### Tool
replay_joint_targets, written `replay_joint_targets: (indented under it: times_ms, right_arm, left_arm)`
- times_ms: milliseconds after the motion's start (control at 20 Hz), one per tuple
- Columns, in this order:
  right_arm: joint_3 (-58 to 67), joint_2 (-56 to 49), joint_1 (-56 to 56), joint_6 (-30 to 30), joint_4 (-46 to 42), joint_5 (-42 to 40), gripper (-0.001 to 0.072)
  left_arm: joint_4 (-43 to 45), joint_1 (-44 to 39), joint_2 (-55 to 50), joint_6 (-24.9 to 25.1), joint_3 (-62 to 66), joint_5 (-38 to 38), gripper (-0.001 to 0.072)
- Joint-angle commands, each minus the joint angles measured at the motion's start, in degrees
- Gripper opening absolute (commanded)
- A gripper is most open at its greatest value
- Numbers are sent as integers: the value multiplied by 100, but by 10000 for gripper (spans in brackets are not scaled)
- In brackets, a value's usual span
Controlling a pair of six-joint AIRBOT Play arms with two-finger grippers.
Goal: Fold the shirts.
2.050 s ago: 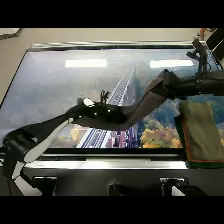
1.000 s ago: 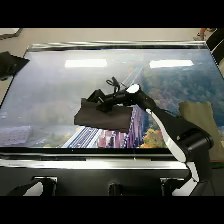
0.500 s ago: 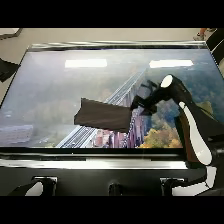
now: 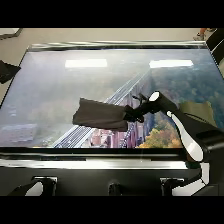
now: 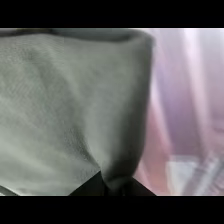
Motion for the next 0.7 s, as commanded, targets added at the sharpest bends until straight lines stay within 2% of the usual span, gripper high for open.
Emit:
replay_joint_targets:
  times_ms: [0,150,250,400,550,650]
  right_arm:
    - [323,184,-195,-538,621,17,54]
    - [1038,870,-988,-448,278,385,50]
    - [1550,1384,-1766,164,-402,678,50]
    - [2017,2100,-2975,579,-1060,1318,50]
    - [2031,2658,-4028,940,-1270,1757,51]
    - [2031,2820,-4616,977,-1272,2138,51]
  left_arm:
    - [2,2,0,81,0,-7,42]
    - [2,2,-2,168,0,-4,42]
    - [2,2,-2,212,0,-4,42]
    - [2,2,-11,212,-2,-4,43]
    - [0,0,-11,210,0,-7,43]
    - [2,0,-9,212,0,-9,43]
